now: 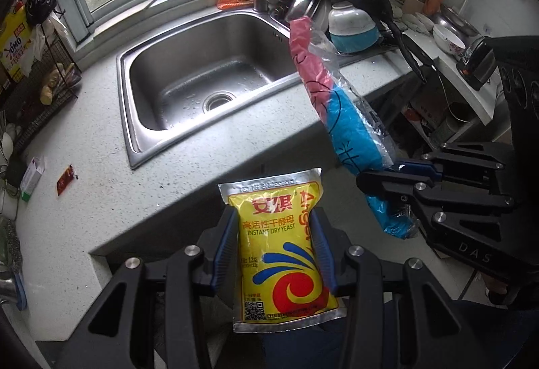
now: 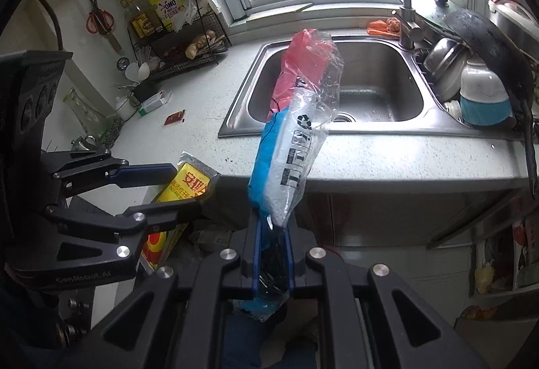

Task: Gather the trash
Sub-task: 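Carry the sachet and package down to the red bin and open both tools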

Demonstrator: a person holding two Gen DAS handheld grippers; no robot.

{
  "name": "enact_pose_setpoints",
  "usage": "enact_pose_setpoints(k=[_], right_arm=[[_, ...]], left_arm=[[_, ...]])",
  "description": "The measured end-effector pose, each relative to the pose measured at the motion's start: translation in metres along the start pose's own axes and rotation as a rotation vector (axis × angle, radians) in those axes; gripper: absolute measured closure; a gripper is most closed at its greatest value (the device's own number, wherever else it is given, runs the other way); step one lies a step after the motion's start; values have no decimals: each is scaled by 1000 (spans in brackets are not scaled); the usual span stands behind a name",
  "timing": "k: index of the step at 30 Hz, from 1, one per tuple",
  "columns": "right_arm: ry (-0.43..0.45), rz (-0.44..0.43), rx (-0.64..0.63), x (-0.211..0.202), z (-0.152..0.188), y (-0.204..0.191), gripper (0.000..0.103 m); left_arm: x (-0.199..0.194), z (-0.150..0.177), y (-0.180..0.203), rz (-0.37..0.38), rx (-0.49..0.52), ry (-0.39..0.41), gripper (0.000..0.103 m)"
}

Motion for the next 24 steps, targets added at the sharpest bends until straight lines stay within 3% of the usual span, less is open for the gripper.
enact_pose_setpoints(k=[6, 14, 21, 22, 24], right_arm=[[-90, 3, 69, 33, 31, 18, 93], [-187, 37, 141, 112, 73, 50, 93], [-204, 73, 183, 158, 90, 72, 93], [-209, 70, 190, 162, 92, 75, 93], [-216, 71, 201, 166, 98, 80, 93]], left_arm=[[55, 17, 4, 44, -11, -96, 61], [172, 57, -1, 93, -22, -215, 61], [238, 70, -7, 102, -40, -241, 58], [242, 70, -9, 96, -46, -241, 57], [244, 68, -9, 75, -40, -237, 41]])
Point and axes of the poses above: each gripper's, at about its wrist camera, not at the fingertips, and x roughly the way its jaws point, y to its right, z to its underside, the point moved 2 cm from there along x, roughly the way its jaws point, and after that the axes turned 5 degrees about z, right-handed, at the moved point
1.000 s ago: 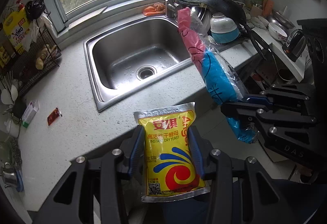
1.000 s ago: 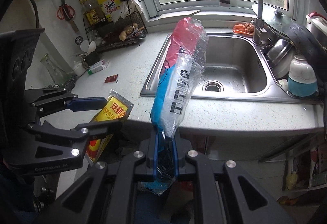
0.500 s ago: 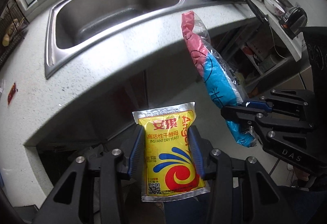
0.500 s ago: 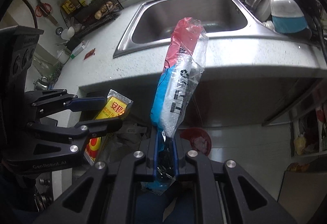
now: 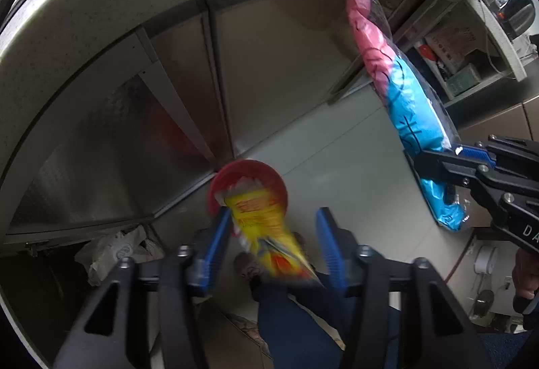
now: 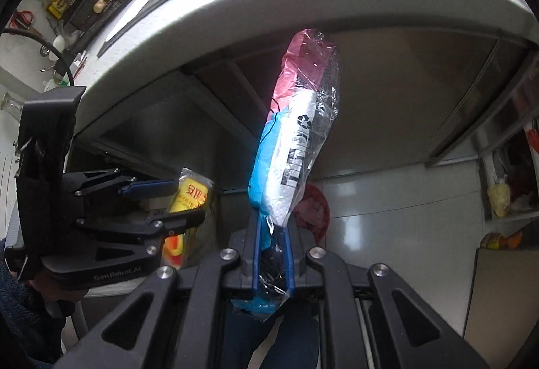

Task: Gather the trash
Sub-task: 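Carry the sachet and package down to the red bin and open both tools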

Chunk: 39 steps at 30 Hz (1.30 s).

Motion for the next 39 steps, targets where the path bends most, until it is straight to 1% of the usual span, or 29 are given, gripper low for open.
enact_pose_setpoints(k=[2, 4, 8, 12, 14, 16, 17, 18, 20, 22, 23, 24, 26, 30, 34, 35, 36, 37, 38, 39], right_arm=[[-9, -8, 6, 3, 4, 3, 93], [-16, -16, 3, 5, 3, 1, 93], [-31, -29, -15, 3, -2, -3, 93], [-36, -45, -42, -4, -6, -6, 92], [-38, -50, -60, -5, -10, -6, 92], [-47, -55, -79, -1, -15, -10, 92], [-52, -54, -91, 2, -16, -11, 92], [-56, -54, -106, 6, -9, -9, 92], [-69, -50, -125, 17, -11, -11, 92], [-82, -55, -141, 28, -10, -15, 92], [-89, -57, -148, 34, -8, -17, 92], [-103, -54, -157, 43, -7, -19, 92], [-119, -56, -173, 57, -3, -21, 92], [-152, -60, -204, 83, 3, -25, 92], [-171, -65, -210, 101, 7, -28, 92], [-178, -67, -204, 105, 6, -27, 87], [-194, -63, -197, 110, 7, -28, 69], [-211, -55, -188, 117, 7, -28, 53], [-221, -53, -178, 120, 9, -27, 30], [-231, -61, -170, 122, 10, -26, 29]], left_arm=[[-4, -1, 1, -14, 12, 10, 34], [-10, 2, 5, 4, 20, 7, 34], [-26, 3, 2, -9, 7, 1, 34], [-44, 10, -6, -33, -40, 38, 34], [-51, 16, -15, -42, -79, 65, 33], [-55, 23, -22, -42, -107, 92, 27], [-54, 25, -24, -47, -108, 102, 23], [-52, 25, -25, -59, -105, 109, 21], [-50, 28, -30, -94, -100, 116, 20], [-44, 34, -35, -95, -104, 126, 11], [-42, 36, -39, -90, -115, 134, 3], [-41, 39, -43, -83, -128, 142, 0], [-38, 46, -52, -65, -156, 149, 0], [-27, 52, -62, -96, -179, 147, 0], [-23, 58, -68, -107, -194, 134, 0], [-23, 59, -70, -111, -201, 132, 0], [-24, 61, -73, -118, -209, 130, 0], [-26, 62, -75, -124, -215, 129, 0], [-28, 64, -77, -131, -222, 127, 0], [-30, 66, -79, -137, -228, 127, 0]])
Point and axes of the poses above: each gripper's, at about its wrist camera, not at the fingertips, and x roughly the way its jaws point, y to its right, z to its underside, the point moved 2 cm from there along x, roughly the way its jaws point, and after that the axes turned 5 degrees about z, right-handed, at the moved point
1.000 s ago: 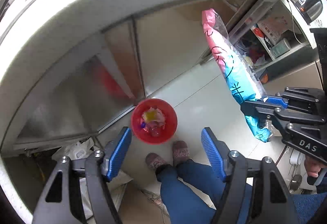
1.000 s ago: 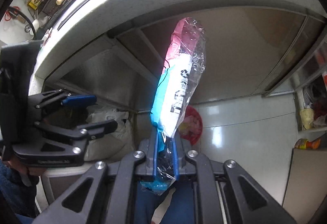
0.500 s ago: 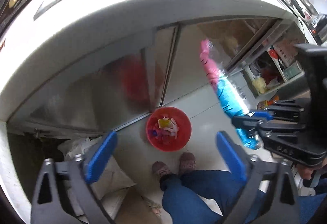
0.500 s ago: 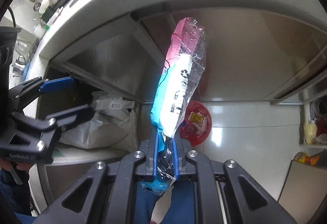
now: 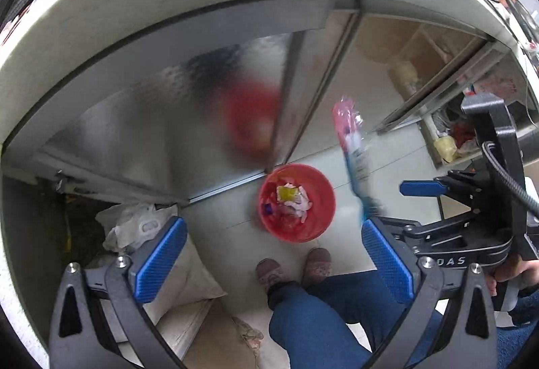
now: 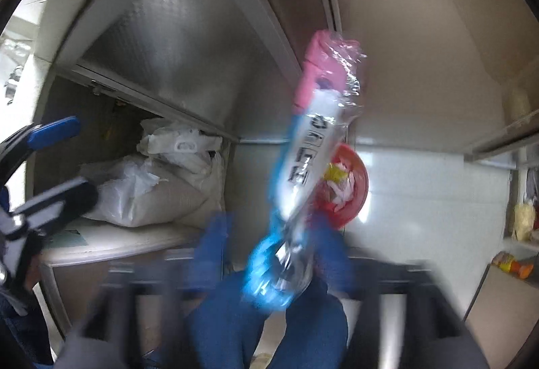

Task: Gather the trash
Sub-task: 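Carry the sachet and package down to the red bin and open both tools, then raise both tools back over the counter toward the medicine box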

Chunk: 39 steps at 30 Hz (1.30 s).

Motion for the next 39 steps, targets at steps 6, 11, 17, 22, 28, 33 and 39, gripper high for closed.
enact_pose_setpoints(k=[6, 11, 17, 22, 28, 33, 39], right_arm=[[-9, 3, 15, -11, 5, -4, 24], [28, 6, 50, -49, 7, -15, 19], [91, 25, 40, -110, 5, -33, 16], [160, 17, -20, -169, -5, -55, 16], [312, 42, -110, -243, -23, -82, 6], [392, 31, -176, -279, -43, -102, 5], [445, 12, -313, -300, -76, -139, 5]], left_arm=[[-17, 0, -7, -5, 3, 12, 0], [-49, -7, 1, 7, 16, 41, 0], [-98, -15, 16, 10, 42, 68, 0], [-155, -21, 25, 51, 51, 131, 0], [-218, -31, 26, -4, 27, 205, 0], [-258, -40, 15, -60, -27, 270, 0], [-292, -51, -26, -126, -124, 312, 0]])
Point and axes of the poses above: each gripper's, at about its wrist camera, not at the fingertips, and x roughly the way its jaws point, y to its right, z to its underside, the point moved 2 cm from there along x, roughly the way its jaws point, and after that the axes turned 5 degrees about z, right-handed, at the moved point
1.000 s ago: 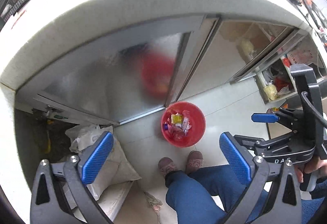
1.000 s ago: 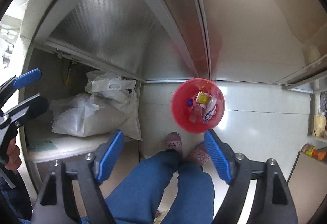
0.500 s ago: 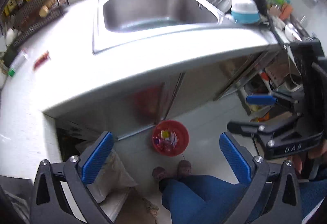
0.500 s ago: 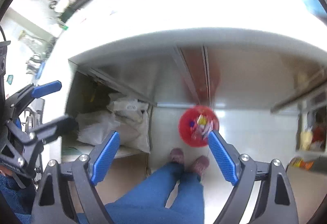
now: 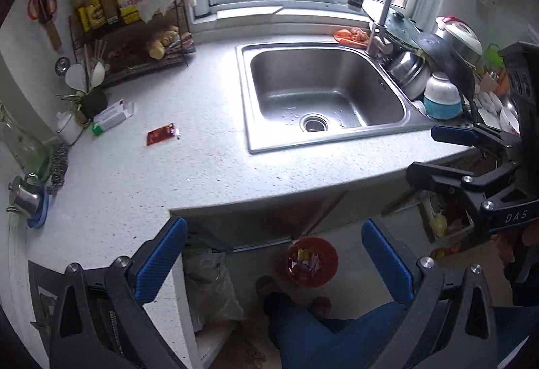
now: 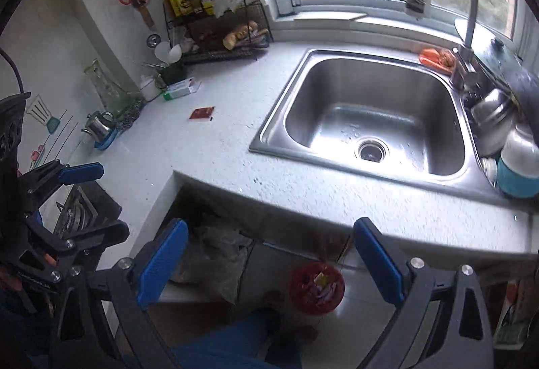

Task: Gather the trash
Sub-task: 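Raise both tools back over the counter toward the medicine box, then grasp the white-and-green medicine box with the right tool and lift it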

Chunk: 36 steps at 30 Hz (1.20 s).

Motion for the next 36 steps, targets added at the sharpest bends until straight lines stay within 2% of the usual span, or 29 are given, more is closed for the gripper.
enact_pose_setpoints(k=[3, 9, 16, 22, 28, 36], right_arm=[[27, -32, -61, 8, -25, -18, 1], [66, -90, -135, 35, -81, -51, 1], [19, -102, -222, 89, -149, -80, 1], [-16, -144, -322, 145, -206, -128, 1], [-65, -217, -427, 208, -246, -182, 0], [-187, -276, -562, 298, -273, -230, 1]], left_arm=[[-6, -12, -25, -43, -31, 26, 0], [-7, -44, -79, -88, -61, 51, 0], [5, -86, -166, -115, -140, 53, 0], [16, -110, -250, -168, -221, 46, 0], [43, -117, -323, -201, -317, 4, 0], [88, -108, -393, -200, -437, -53, 0]])
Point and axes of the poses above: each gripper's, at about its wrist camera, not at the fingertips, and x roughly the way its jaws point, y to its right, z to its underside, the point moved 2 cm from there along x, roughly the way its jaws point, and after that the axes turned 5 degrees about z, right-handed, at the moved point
